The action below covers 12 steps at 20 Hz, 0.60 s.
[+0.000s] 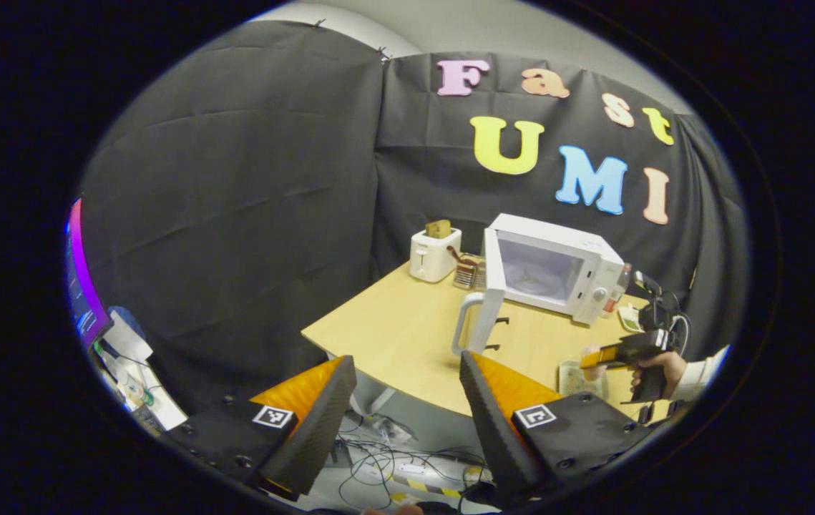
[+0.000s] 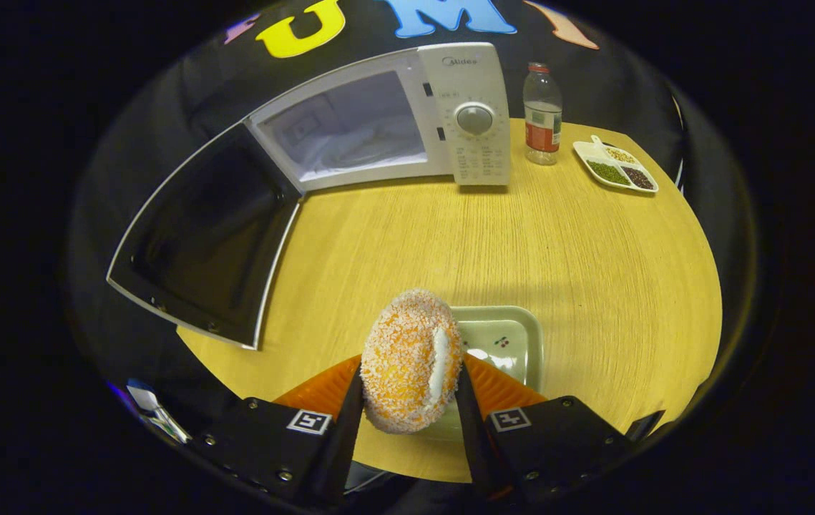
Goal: Open the microwave oven with the left hand, put the food in, and close the microwave oven.
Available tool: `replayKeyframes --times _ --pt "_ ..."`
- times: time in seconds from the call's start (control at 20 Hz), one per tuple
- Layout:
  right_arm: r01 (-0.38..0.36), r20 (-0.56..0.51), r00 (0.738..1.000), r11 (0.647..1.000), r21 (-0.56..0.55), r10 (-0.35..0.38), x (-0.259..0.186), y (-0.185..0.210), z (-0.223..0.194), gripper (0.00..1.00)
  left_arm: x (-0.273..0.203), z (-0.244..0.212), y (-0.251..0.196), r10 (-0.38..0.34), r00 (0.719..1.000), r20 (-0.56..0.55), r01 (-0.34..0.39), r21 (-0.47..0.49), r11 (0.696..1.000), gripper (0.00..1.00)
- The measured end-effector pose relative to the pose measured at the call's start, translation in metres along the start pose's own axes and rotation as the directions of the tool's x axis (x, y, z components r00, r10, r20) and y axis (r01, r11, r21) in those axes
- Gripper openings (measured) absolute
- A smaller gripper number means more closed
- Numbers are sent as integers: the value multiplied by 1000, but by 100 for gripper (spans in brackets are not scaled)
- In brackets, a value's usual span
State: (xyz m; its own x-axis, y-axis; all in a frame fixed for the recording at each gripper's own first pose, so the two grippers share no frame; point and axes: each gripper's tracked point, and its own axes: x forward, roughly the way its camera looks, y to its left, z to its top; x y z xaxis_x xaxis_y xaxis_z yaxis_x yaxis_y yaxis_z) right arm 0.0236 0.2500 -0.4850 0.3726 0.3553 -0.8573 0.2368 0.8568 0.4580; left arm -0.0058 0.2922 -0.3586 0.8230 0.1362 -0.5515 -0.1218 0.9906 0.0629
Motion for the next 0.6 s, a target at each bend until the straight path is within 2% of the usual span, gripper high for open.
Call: replayKeyframes --times 0.05,0.1,0.25,0.3,0.4,0.55,0.6 --pt "-11 25 1000 1000 6 11 -1 12 8 66 -1 1 1 -28 1000 12 28 7 1000 97" --pt "-16 37 999 1000 11 15 -1 23 16 65 0 2 2 -52 998 19 51 18 999 94" --pt "-68 89 994 996 62 62 7 61 45 68 -3 10 19 -59 998 16 58 29 998 94" --pt "-70 107 992 995 74 62 13 67 58 65 -8 17 22 -57 998 28 56 24 998 94" --pt "-94 111 991 986 139 79 32 81 78 65 -9 18 37 -14 1000 13 13 8 1000 93" --pt "-138 152 983 954 267 100 62 96 118 65 -2 17 34 18 1000 -21 -19 -36 999 93" --pt "-155 159 981 941 300 111 73 100 131 65 0 14 33 37 998 -43 -38 -34 999 100"
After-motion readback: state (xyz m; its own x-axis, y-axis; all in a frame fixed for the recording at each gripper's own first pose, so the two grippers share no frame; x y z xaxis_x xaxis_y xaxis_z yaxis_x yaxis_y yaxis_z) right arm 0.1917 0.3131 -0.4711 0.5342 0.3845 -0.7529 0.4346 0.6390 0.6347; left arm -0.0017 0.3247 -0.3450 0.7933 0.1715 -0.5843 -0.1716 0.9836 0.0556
